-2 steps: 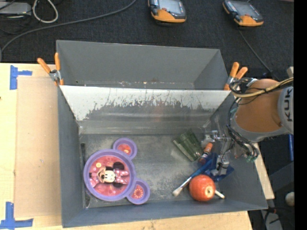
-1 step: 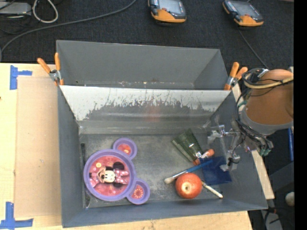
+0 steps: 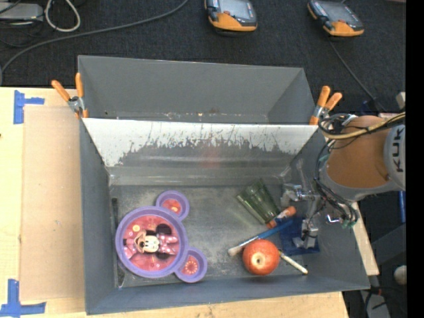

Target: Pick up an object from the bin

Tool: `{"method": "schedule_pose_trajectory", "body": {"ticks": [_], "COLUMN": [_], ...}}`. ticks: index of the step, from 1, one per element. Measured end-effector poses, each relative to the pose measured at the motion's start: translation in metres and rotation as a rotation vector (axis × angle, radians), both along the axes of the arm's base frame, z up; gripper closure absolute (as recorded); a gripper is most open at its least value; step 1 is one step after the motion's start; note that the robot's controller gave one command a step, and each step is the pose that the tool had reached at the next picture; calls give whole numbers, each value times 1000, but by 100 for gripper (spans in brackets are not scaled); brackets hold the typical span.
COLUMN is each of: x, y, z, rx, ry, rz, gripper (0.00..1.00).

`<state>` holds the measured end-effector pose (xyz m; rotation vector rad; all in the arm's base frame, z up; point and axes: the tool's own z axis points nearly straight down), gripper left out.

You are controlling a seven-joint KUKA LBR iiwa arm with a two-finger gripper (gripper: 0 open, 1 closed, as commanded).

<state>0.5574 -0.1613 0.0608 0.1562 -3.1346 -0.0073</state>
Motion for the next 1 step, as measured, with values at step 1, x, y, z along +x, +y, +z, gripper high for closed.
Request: {"method": "schedule_pose_trajectory", "body": {"ticks": [1], "x": [14], "y": [6], "z": [9], "rx": [-4], "ry": [-18], "rz": [-9], "gripper": [0]}}
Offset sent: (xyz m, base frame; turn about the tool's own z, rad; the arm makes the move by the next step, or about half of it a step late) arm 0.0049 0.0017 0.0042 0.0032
